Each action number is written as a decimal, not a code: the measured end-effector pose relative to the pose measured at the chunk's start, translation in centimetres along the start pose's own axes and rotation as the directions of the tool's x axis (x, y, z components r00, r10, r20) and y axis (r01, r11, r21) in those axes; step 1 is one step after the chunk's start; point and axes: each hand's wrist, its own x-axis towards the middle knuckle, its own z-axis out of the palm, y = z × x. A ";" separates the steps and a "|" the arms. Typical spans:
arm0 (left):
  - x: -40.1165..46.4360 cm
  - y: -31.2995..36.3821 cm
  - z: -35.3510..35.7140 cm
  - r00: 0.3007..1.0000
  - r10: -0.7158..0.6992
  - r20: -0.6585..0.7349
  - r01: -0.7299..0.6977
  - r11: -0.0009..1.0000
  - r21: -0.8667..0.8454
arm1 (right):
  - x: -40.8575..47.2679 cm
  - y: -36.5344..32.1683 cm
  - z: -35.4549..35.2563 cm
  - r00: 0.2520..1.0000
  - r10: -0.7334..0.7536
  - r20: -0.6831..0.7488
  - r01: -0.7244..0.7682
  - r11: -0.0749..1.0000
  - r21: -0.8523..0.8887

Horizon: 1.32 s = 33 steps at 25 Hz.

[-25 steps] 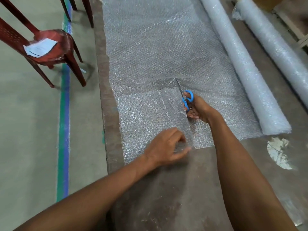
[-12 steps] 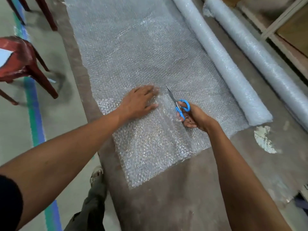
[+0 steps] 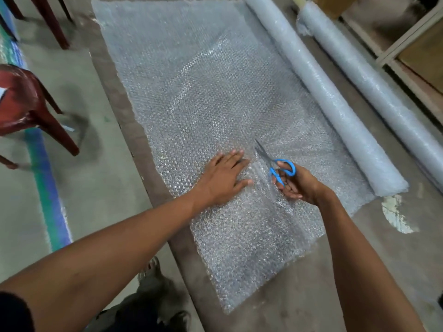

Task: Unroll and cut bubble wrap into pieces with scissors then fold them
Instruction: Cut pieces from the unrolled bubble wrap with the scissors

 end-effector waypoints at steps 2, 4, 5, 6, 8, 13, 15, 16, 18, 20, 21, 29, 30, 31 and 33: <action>0.4 -0.1 -0.4 0.999 0.009 -0.042 -0.010 1.000 -0.030 | 0.1 -0.7 0.2 1.000 0.002 0.026 -0.002 1.000 0.003; 1.0 -0.4 -0.8 0.995 0.018 -0.094 -0.024 0.998 -0.063 | 0.3 -1.0 0.2 0.999 0.002 0.041 -0.002 1.000 -0.011; 1.3 -0.6 -1.0 0.994 0.018 -0.110 -0.027 0.997 -0.077 | 0.5 -1.0 0.1 0.999 -0.002 0.045 0.003 1.000 -0.028; 1.6 -0.6 -1.2 0.992 0.017 -0.124 -0.028 0.996 -0.090 | 0.5 -1.1 0.0 0.999 -0.009 0.049 0.012 0.999 -0.049; 2.0 -0.9 -1.4 0.989 0.005 -0.148 -0.025 0.990 -0.136 | 0.4 -1.0 -0.2 0.999 -0.016 0.049 0.019 0.997 -0.073; 4.1 -0.8 -2.0 0.960 -0.075 -0.269 0.001 0.964 -0.265 | -0.6 0.0 -0.5 1.000 -0.020 0.020 0.020 0.999 -0.028; 5.2 -0.6 -2.3 0.957 -0.110 -0.267 0.024 0.952 -0.305 | -1.1 0.4 -0.3 1.000 -0.015 0.003 0.015 1.000 -0.010; 5.7 -0.6 -2.4 0.959 -0.121 -0.256 0.033 0.946 -0.323 | -1.4 0.7 -0.1 1.000 -0.016 -0.009 0.016 1.000 -0.005; 6.2 -0.5 -2.3 0.964 -0.143 -0.226 0.058 0.936 -0.346 | -2.1 1.1 0.1 0.999 -0.013 -0.046 0.014 1.000 0.019; 6.5 -0.6 -2.1 0.965 -0.167 -0.204 0.085 0.929 -0.360 | -2.5 1.4 0.0 0.998 -0.005 -0.069 0.008 0.999 0.040; 6.6 -0.8 -2.0 0.964 -0.178 -0.197 0.094 0.923 -0.372 | -2.4 1.4 -0.1 0.998 -0.007 -0.055 0.010 0.999 0.050; 6.4 -0.5 -2.2 0.949 -0.248 -0.192 0.119 0.850 -0.513 | 0.2 -0.7 -1.1 0.991 -0.051 0.121 0.054 0.998 -0.015; 6.4 -0.6 -2.2 0.949 -0.252 -0.191 0.118 0.841 -0.528 | 0.5 -0.9 -1.1 0.991 -0.048 0.126 0.051 0.998 -0.025; 6.4 -0.6 -2.3 0.948 -0.256 -0.191 0.117 0.834 -0.539 | 0.7 -1.0 -1.2 0.990 -0.043 0.131 0.048 0.998 -0.035; 6.4 -0.7 -2.2 0.946 -0.264 -0.186 0.120 0.823 -0.555 | 1.0 -1.2 -1.2 0.989 -0.037 0.141 0.045 0.998 -0.051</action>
